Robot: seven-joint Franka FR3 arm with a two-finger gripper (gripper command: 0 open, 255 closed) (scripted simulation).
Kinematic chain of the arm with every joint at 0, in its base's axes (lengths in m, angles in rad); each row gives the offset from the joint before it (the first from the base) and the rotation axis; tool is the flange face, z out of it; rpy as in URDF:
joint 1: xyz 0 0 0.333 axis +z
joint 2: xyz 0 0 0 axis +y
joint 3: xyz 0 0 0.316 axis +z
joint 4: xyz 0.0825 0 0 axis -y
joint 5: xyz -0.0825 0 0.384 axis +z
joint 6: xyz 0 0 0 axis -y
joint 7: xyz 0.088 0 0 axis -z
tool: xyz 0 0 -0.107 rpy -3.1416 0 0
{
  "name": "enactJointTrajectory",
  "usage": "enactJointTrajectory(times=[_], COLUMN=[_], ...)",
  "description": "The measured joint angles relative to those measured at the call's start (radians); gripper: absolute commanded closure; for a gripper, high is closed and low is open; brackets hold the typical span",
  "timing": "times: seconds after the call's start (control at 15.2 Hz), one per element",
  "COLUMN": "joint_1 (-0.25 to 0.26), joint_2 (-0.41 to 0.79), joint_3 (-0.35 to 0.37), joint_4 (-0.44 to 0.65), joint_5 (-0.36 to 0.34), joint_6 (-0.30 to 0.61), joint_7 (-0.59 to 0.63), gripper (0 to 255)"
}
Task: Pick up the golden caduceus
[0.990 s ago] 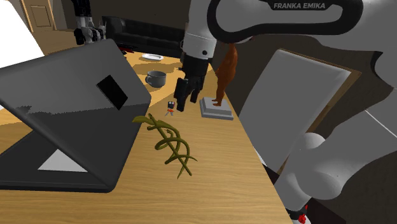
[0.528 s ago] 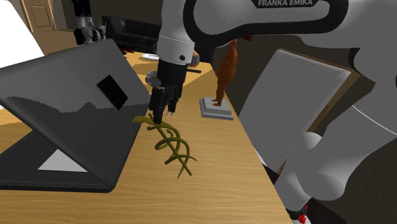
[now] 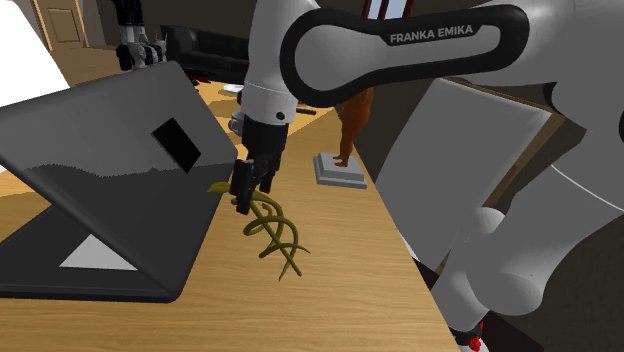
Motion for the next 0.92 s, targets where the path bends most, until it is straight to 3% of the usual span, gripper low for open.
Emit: enactJointTrajectory(times=[0.07, 0.92], joint_1=[0.0, 0.0], joint_2=[-0.001, -0.005], joint_3=[0.0, -0.001], joint_4=[-0.007, 0.012], joint_5=[0.001, 0.0], joint_6=[0.006, -0.016], joint_7=[-0.001, 0.002], gripper=[255, 255])
